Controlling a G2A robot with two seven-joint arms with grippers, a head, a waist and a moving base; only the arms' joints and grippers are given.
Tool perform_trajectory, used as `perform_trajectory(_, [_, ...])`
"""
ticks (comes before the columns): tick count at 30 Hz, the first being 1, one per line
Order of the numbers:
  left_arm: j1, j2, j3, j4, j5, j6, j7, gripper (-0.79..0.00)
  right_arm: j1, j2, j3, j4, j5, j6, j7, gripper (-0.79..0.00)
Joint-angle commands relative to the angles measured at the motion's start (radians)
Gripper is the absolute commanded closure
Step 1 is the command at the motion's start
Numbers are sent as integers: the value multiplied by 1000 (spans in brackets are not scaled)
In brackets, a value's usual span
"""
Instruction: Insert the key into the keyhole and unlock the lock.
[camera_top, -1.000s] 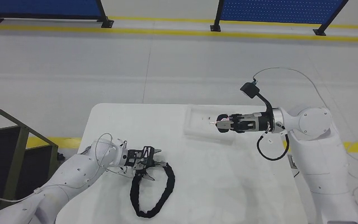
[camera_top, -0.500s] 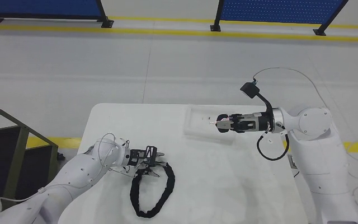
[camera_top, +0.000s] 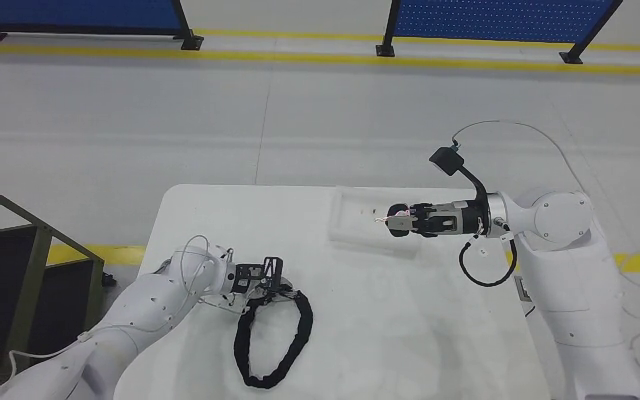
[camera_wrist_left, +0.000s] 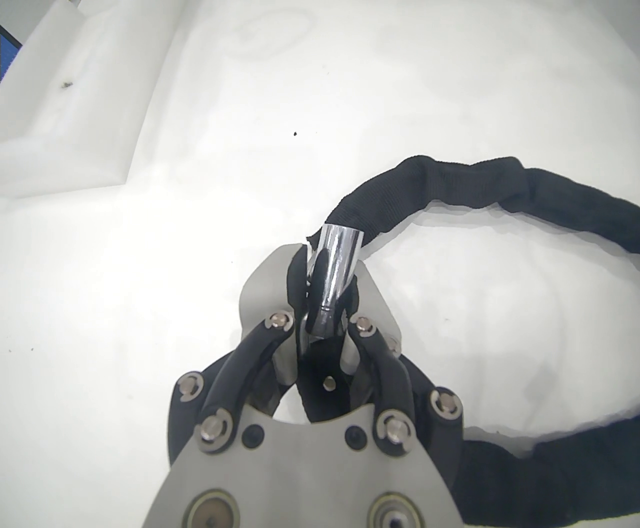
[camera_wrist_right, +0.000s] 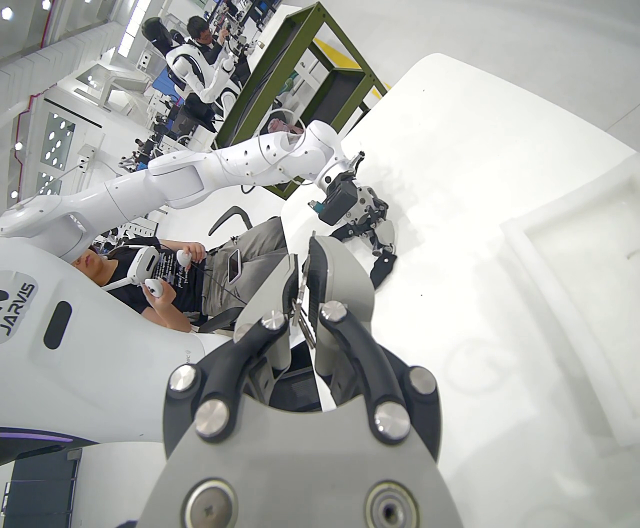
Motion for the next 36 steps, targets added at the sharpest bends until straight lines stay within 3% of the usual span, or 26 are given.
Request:
perform_trajectory(1, [-1,-2,-5,3,-3,0,19,0,0,0,0,0,0,0,0,0])
perform_trajectory(8, [-13,12,-25,-28,4,-33,128,0,0,0,0,0,0,0,0,0])
perform_trajectory(15, [-31,48,-82,-111,-28,-81,182,0,0,0,0,0,0,0,0,0])
perform_trajectory(27, [-1,126,-223,-404,-110,-125,20,0,-33,9,-96,-196,-177,156,-52,0])
perform_trajectory(36, [58,148,-329,-520,-251,-87,-139,0,-56,16,-121,-278,-270,296,-141,0])
